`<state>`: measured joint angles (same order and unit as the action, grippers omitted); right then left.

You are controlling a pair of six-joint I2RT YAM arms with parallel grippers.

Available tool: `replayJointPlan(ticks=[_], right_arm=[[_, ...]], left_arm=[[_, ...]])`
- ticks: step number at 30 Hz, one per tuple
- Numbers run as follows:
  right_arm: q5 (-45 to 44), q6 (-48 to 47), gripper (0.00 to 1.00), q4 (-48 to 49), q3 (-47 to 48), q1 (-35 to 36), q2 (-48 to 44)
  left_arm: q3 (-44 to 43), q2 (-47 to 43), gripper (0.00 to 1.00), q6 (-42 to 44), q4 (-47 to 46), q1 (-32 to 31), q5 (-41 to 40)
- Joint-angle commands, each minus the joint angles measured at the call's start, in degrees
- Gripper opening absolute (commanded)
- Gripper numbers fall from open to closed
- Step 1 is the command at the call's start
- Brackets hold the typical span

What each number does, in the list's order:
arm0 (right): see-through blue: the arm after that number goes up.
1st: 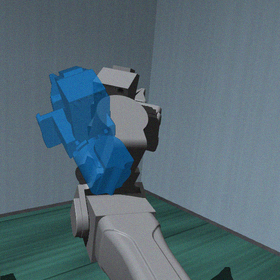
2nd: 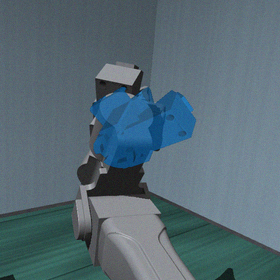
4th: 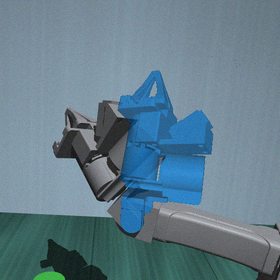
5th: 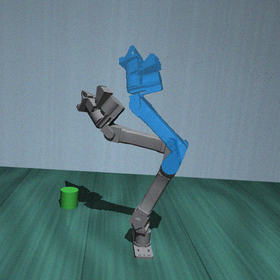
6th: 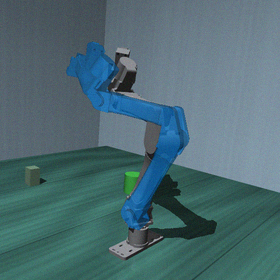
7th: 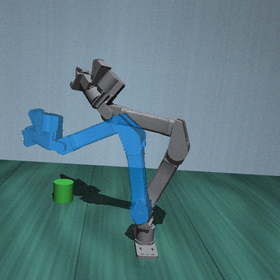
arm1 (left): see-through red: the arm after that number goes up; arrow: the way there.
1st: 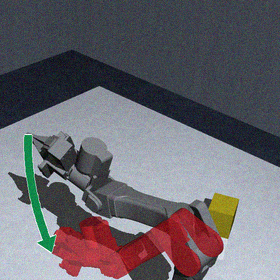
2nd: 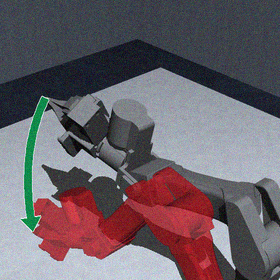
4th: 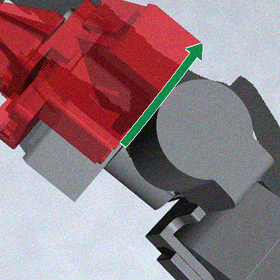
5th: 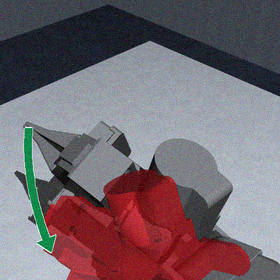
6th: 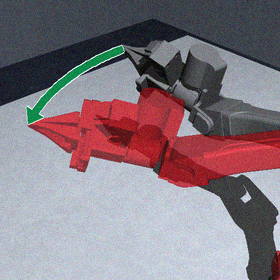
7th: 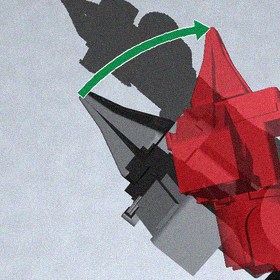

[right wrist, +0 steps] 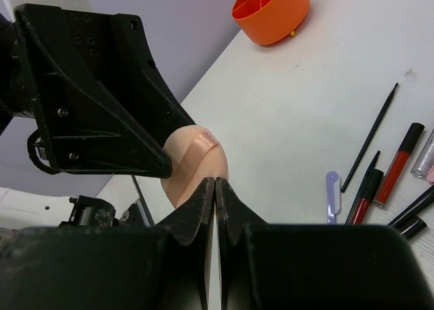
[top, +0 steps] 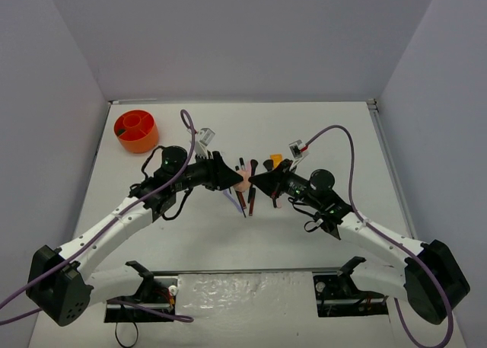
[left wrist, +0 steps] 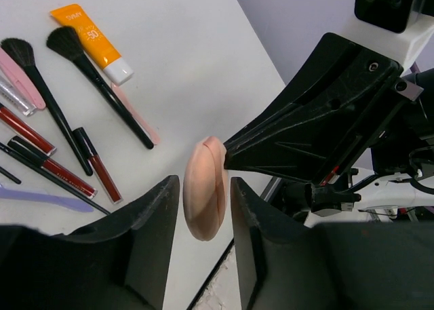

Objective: Organize the makeup

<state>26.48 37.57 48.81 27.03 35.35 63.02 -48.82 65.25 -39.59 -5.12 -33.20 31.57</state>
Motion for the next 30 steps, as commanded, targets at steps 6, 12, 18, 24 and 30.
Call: replayJointPlan(ticks=[6, 12, 18, 24, 30], right_arm=[[1.56, 0.04, 0.00, 6.36, 1.15, 0.51, -0.09], [0.76, -1.45, 0.40, 4.09, 1.78, 0.51, -0.64], [-2.84, -7.07, 0.83, -5.07, 4.76, 0.45, -3.13], [-15.46, -15.74, 1.00, -21.59, 9.15, 0.39, -7.86], [-31.48, -19.25, 1.00, -31.83, 10.60, 0.36, -11.74]], left_arm=[[-2.47, -0.93, 0.09, -0.30, -7.21, -0.91, 2.08], [-2.96, -1.77, 0.00, 1.59, -4.40, -0.99, 0.57], [-5.88, -3.33, 0.00, 6.16, 3.79, -0.85, -5.68], [-14.37, -3.85, 0.00, 14.27, 25.10, 0.30, -23.86], [-24.54, -1.89, 0.00, 18.69, 38.74, 8.64, -39.10]])
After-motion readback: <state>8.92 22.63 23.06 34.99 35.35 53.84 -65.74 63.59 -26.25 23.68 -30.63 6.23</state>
